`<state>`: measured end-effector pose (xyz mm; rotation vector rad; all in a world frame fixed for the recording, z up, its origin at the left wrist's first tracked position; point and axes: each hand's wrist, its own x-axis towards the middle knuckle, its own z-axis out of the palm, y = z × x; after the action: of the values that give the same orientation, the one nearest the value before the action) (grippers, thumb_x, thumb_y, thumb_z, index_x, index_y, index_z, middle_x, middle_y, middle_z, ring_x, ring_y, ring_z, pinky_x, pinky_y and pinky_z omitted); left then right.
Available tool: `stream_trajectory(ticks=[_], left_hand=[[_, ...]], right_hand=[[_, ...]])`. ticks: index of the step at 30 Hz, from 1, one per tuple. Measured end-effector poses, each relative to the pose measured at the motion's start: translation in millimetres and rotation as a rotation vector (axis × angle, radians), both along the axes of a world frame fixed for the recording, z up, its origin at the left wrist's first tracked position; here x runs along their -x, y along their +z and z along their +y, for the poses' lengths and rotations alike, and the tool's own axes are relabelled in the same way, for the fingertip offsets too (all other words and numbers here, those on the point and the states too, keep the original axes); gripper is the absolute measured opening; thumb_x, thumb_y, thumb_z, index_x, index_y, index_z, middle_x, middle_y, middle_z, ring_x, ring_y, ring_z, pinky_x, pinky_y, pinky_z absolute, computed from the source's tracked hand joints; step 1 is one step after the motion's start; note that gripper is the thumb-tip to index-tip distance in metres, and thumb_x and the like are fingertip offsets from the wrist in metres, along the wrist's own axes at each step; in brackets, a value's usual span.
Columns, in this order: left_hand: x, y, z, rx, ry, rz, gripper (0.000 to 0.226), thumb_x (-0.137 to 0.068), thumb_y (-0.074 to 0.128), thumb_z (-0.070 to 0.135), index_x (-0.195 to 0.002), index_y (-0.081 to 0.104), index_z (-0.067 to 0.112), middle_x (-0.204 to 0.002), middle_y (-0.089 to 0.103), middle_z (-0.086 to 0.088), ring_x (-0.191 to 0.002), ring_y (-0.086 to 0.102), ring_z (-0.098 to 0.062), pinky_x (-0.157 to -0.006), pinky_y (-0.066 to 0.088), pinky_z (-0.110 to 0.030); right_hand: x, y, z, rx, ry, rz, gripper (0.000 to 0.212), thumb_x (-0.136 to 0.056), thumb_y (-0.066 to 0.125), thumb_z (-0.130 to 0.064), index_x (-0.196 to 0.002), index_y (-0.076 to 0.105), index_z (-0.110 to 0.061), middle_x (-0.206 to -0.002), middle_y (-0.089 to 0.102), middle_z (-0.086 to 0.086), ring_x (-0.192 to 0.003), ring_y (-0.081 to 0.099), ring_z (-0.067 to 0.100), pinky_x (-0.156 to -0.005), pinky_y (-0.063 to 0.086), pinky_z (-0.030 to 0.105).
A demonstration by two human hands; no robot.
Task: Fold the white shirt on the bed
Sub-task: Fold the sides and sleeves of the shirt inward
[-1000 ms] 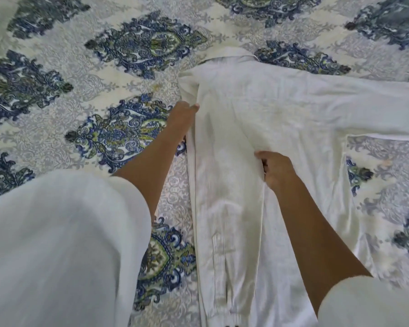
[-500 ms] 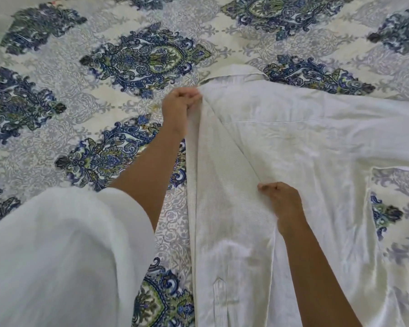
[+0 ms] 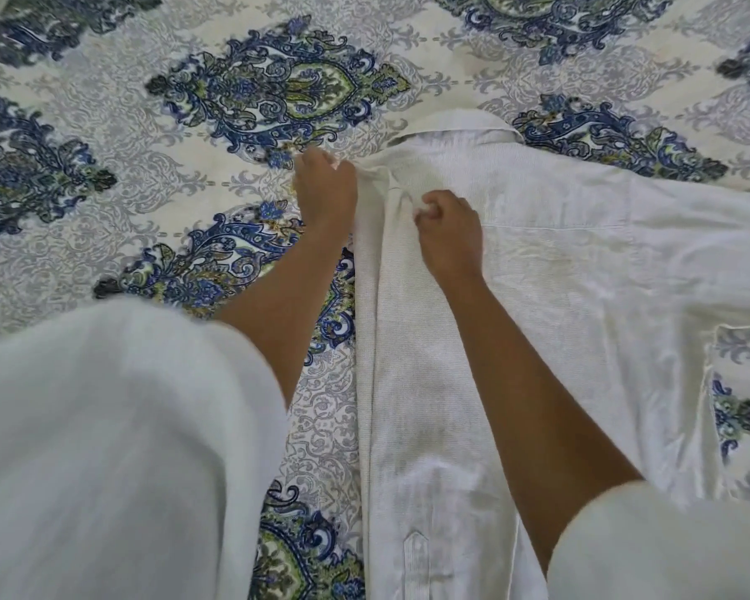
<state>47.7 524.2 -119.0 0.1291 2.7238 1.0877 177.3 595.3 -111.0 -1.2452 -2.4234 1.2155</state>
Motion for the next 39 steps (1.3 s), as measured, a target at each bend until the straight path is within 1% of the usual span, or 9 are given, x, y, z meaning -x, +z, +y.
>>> stream_trajectory(ticks=[3, 8, 12, 18, 24, 28, 31, 34, 39], left_hand=[[-28, 0, -2, 0.163, -0.221, 0.148, 0.033, -0.088, 0.052, 0.038, -0.094, 0.057, 0.006, -0.104, 0.056, -0.011, -0.100, 0.049, -0.026, -0.081, 0.042, -0.035], [-27, 3, 6, -0.139, -0.174, -0.374, 0.020, -0.086, 0.061, 0.020, -0.070, 0.057, 0.008, -0.070, 0.055, -0.004, -0.073, 0.053, -0.018, -0.066, 0.041, -0.024], [-24, 12, 2, -0.320, -0.069, -0.658, 0.023, -0.086, 0.058, 0.007, -0.065, 0.052, 0.017, -0.044, 0.055, 0.005, -0.035, 0.048, -0.006, -0.038, 0.024, -0.015], [-6, 21, -12, -0.360, -0.041, -0.727, 0.025, -0.091, 0.048, 0.003, -0.071, 0.053, 0.017, -0.053, 0.060, 0.007, -0.055, 0.050, -0.009, -0.049, 0.036, -0.019], [-7, 9, -25, -0.275, -0.123, -0.751, 0.012, -0.093, 0.052, 0.016, -0.082, 0.056, 0.019, -0.080, 0.061, 0.002, -0.069, 0.058, -0.011, -0.063, 0.047, -0.022], [-4, 10, -12, -0.317, -0.120, -0.597, 0.015, -0.087, 0.057, 0.012, -0.074, 0.057, 0.018, -0.064, 0.056, 0.001, -0.048, 0.047, -0.010, -0.043, 0.034, -0.020], [0, 14, -5, -0.335, -0.090, -0.610, 0.016, -0.087, 0.059, 0.019, -0.071, 0.058, 0.017, -0.057, 0.061, 0.004, -0.046, 0.053, -0.010, -0.047, 0.037, -0.020], [-1, 18, 3, -0.192, -0.183, -0.623, 0.023, -0.084, 0.065, 0.032, -0.070, 0.058, 0.015, -0.066, 0.059, -0.001, -0.053, 0.053, -0.014, -0.051, 0.039, -0.021], [3, 10, 13, -0.139, -0.059, -0.489, 0.028, -0.087, 0.055, 0.003, -0.062, 0.047, 0.013, -0.062, 0.050, -0.004, -0.048, 0.047, -0.012, -0.032, 0.035, -0.013]], right_hand=[[-51, 9, -4, -0.074, -0.284, -0.046, 0.026, -0.090, 0.046, -0.019, -0.108, 0.062, -0.008, -0.111, 0.063, 0.011, -0.108, 0.055, 0.029, -0.087, 0.045, 0.035], [-154, 16, -25, 0.134, -0.485, -0.411, 0.046, -0.094, 0.044, -0.042, -0.106, 0.058, -0.001, -0.104, 0.060, 0.015, -0.102, 0.056, 0.031, -0.073, 0.038, 0.033], [-184, 19, -43, 0.528, -0.476, -0.227, 0.033, -0.091, 0.055, -0.036, -0.094, 0.057, -0.003, -0.078, 0.052, 0.003, -0.071, 0.049, 0.018, -0.063, 0.040, 0.030], [-200, 20, -44, 1.100, -0.613, 0.201, 0.006, -0.085, 0.064, -0.011, -0.087, 0.067, -0.006, -0.099, 0.072, 0.010, -0.095, 0.068, 0.023, -0.087, 0.053, 0.037], [-187, 9, -51, 0.785, -0.529, 0.004, 0.032, -0.087, 0.062, -0.031, -0.063, 0.049, -0.015, -0.065, 0.050, -0.002, -0.060, 0.048, 0.010, -0.057, 0.039, 0.020], [-185, 10, -52, 0.778, -0.591, 0.080, 0.032, -0.086, 0.061, -0.039, -0.065, 0.057, -0.016, -0.074, 0.060, -0.003, -0.074, 0.058, 0.015, -0.074, 0.048, 0.026], [-183, 10, -46, 0.892, -0.691, 0.148, 0.015, -0.084, 0.068, -0.028, -0.073, 0.068, -0.017, -0.092, 0.071, 0.002, -0.096, 0.066, 0.024, -0.095, 0.050, 0.041], [-179, 10, -39, 0.928, -0.641, 0.063, 0.014, -0.083, 0.068, -0.031, -0.085, 0.070, -0.017, -0.103, 0.070, 0.005, -0.101, 0.065, 0.024, -0.099, 0.047, 0.044], [-176, 8, -38, 1.011, -0.731, 0.082, 0.015, -0.082, 0.069, -0.025, -0.091, 0.069, -0.014, -0.103, 0.069, 0.008, -0.100, 0.064, 0.028, -0.097, 0.048, 0.047]])
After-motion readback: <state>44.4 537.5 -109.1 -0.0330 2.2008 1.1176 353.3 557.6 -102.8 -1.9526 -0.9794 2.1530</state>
